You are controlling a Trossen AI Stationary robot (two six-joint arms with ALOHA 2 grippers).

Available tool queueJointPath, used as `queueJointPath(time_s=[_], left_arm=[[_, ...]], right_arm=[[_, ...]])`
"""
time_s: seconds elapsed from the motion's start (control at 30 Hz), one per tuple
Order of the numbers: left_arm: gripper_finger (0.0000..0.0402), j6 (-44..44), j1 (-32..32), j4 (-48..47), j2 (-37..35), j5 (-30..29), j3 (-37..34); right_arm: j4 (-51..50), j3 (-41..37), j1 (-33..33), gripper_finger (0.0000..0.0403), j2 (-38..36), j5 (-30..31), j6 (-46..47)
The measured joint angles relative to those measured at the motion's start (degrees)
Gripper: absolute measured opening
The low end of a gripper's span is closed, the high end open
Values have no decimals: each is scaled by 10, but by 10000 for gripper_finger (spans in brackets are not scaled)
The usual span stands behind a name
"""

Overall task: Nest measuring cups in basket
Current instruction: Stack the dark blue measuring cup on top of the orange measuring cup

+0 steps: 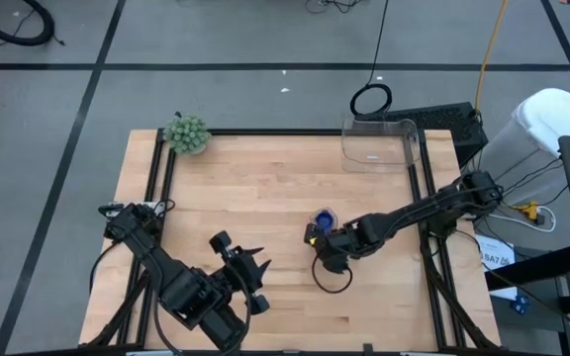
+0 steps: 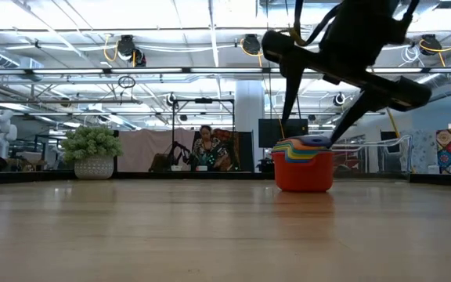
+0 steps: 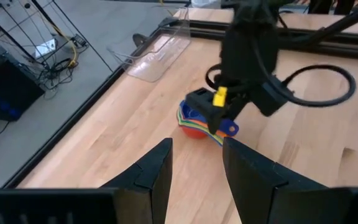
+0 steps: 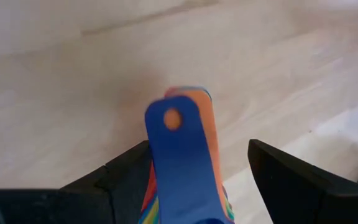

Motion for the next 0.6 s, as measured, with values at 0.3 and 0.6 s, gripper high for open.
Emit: queueJointPath(time_s=[0.3,0.6], left_arm=[[145,-4,-1,28,1,2,-41],[145,-13,-2,45,1,5,-49]], right_arm=[[26,0,-25,261,0,-15,-6],[16,0,-27,261,0,-17,0]])
